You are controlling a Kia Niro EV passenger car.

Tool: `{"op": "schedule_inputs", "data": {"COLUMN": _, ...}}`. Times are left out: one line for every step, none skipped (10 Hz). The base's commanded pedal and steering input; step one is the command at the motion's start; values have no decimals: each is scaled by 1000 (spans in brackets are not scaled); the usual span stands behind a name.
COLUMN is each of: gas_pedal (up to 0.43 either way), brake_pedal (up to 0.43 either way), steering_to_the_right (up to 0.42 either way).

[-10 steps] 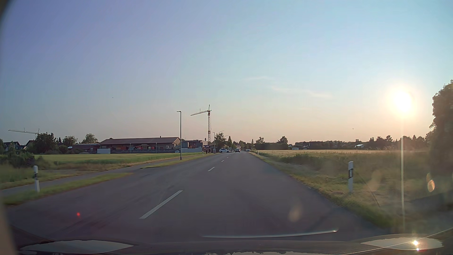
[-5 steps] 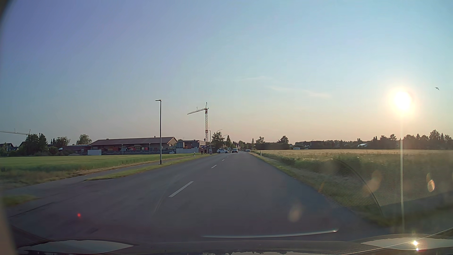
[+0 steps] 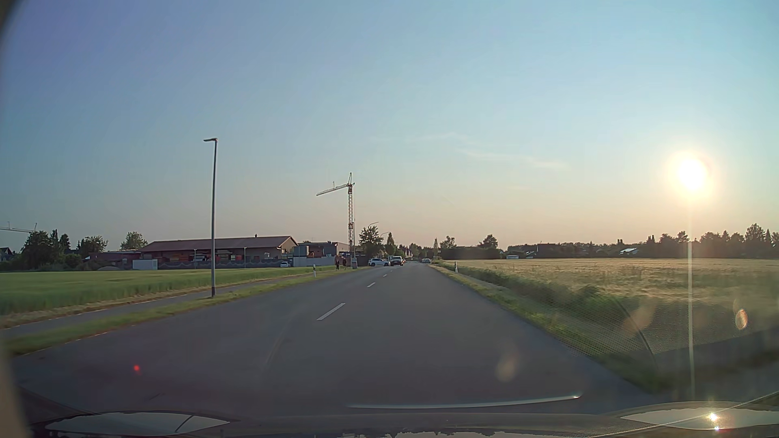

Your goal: Follow the waypoints while adhering to traffic rules and regulations

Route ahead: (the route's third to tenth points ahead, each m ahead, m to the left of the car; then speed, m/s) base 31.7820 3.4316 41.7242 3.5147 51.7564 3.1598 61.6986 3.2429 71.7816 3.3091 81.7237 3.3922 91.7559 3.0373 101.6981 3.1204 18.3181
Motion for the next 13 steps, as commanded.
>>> {"op": "schedule_inputs", "data": {"gas_pedal": 87, "brake_pedal": 18, "steering_to_the_right": 0}}
{"op": "schedule_inputs", "data": {"gas_pedal": 87, "brake_pedal": 18, "steering_to_the_right": 0}}
{"op": "schedule_inputs", "data": {"gas_pedal": 87, "brake_pedal": 18, "steering_to_the_right": 0}}
{"op": "schedule_inputs", "data": {"gas_pedal": 98, "brake_pedal": 18, "steering_to_the_right": 1}}
{"op": "schedule_inputs", "data": {"gas_pedal": 98, "brake_pedal": 18, "steering_to_the_right": 0}}
{"op": "schedule_inputs", "data": {"gas_pedal": 98, "brake_pedal": 18, "steering_to_the_right": 0}}
{"op": "schedule_inputs", "data": {"gas_pedal": 98, "brake_pedal": 18, "steering_to_the_right": 0}}
{"op": "schedule_inputs", "data": {"gas_pedal": 98, "brake_pedal": 18, "steering_to_the_right": 0}}
{"op": "schedule_inputs", "data": {"gas_pedal": 98, "brake_pedal": 18, "steering_to_the_right": 0}}
{"op": "schedule_inputs", "data": {"gas_pedal": 98, "brake_pedal": 18, "steering_to_the_right": 0}}
{"op": "schedule_inputs", "data": {"gas_pedal": 98, "brake_pedal": 18, "steering_to_the_right": 0}}
{"op": "schedule_inputs", "data": {"gas_pedal": 98, "brake_pedal": 18, "steering_to_the_right": 0}}
{"op": "schedule_inputs", "data": {"gas_pedal": 98, "brake_pedal": 18, "steering_to_the_right": 0}}
